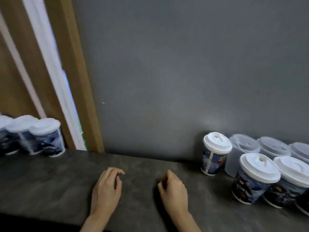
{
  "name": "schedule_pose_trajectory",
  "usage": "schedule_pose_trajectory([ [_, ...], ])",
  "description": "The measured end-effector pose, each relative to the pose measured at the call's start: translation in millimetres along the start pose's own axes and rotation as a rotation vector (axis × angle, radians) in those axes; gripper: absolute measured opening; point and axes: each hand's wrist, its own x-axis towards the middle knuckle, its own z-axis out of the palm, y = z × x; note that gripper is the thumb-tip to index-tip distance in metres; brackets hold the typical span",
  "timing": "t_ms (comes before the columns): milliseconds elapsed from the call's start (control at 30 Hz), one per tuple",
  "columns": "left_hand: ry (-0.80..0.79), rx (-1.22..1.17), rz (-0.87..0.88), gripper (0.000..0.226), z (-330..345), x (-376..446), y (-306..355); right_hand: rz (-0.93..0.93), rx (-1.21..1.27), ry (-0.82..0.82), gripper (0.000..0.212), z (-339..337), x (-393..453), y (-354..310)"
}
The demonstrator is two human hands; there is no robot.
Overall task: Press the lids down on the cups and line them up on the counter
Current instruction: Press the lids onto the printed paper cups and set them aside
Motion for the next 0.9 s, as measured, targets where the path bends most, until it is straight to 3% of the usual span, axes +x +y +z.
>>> schedule_pose_trajectory([
  [67, -0.028, -0.008, -0.108, 0.029, -29.9, -7.4, -33.5, -0.037, 0.063, -0.025, 0.016, 22.0, -0.5, -30.7],
  [167, -0.051, -0.004, -0.271, 0.024, -79.7, -16.1, -92.3, -0.107, 0.102, -0.098, 0.027, 65.8, -4.6, -92.2],
  [367, 0.068, -0.074, -0.368, 0.036, -147.9, -0.2, -187.3, -0.227, 0.146, -0.176, 0.026, 131.6, 0.3, -187.7],
  [500, 0.202, -0.049, -0.229, 0.071, -175.2, 57.2, -209.9, -0.268, 0.122, -0.182, 0.026, 153.8, 14.9, -215.9],
  [600, 0.199, 0.102, -0.073, 0.080, -188.6, 115.7, -206.5, -0.214, 0.115, -0.152, 0.025, 158.2, 24.6, -220.6],
  [667, 0.122, 0.150, -0.039, 0.079, -184.7, 144.3, -205.7, -0.144, 0.149, -0.118, 0.026, 159.6, 28.9, -220.5],
  [767, 0.004, 0.077, -0.128, 0.065, -162.7, 156.9, -212.1, -0.096, 0.200, -0.105, 0.026, 161.9, 32.4, -217.3],
  [900, 0.135, 0.011, -0.104, 0.049, -134.7, 148.2, -217.5, -0.087, 0.197, -0.130, 0.027, 167.8, 37.2, -212.2],
])
